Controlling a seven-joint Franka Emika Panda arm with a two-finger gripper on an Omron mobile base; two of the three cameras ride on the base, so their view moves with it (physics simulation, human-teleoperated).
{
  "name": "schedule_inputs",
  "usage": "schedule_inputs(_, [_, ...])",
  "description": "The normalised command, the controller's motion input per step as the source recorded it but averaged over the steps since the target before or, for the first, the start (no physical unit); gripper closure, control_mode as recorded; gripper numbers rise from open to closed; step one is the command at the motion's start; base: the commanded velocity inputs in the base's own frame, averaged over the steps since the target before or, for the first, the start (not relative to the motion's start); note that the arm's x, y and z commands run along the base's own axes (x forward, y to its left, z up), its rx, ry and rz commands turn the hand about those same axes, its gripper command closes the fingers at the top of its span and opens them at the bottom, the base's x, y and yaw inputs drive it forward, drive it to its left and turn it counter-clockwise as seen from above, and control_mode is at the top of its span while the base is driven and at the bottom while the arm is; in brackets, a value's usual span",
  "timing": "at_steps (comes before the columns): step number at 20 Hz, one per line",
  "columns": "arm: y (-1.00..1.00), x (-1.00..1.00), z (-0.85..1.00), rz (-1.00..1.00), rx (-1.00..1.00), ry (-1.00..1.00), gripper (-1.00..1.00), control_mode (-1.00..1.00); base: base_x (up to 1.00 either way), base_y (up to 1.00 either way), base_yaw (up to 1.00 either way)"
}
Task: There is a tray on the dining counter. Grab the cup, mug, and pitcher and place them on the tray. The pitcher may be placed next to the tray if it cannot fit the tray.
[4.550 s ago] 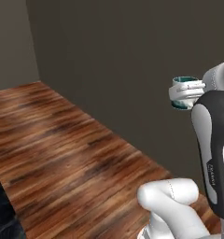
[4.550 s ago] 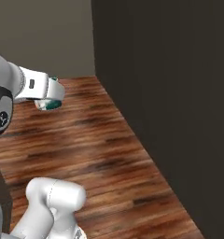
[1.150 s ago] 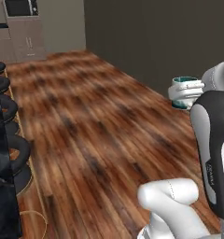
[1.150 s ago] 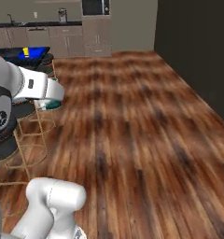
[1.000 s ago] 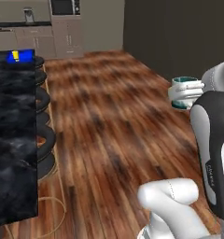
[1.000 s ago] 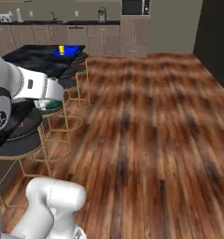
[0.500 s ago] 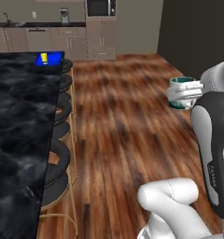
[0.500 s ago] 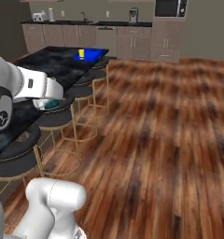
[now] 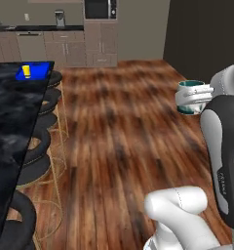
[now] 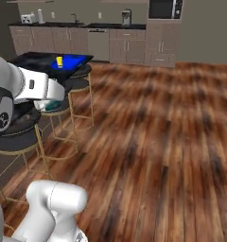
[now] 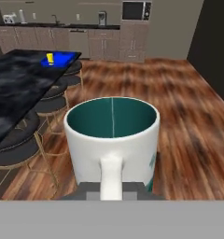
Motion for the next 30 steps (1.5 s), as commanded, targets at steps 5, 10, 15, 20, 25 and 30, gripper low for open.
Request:
schedule_inputs(5, [0.0,0.0,0.0,0.0,0.0,0.0,1.0,1.0,1.0,-0.53,0.0])
schedule_inputs(10, [0.0,0.0,0.0,0.0,0.0,0.0,1.0,1.0,1.0,-0.44,0.0])
schedule_inputs(15, [0.0,0.0,0.0,0.0,0.0,0.0,1.0,1.0,0.97,-0.37,0.0])
schedule_inputs(20, [0.0,0.0,0.0,0.0,0.0,0.0,1.0,1.0,0.95,-0.18,0.24])
schedule_inputs(25, [0.0,0.0,0.0,0.0,0.0,0.0,1.0,1.0,0.59,0.0,0.87])
schedule_inputs(30, [0.0,0.0,0.0,0.0,0.0,0.0,1.0,1.0,0.86,-0.22,0.73])
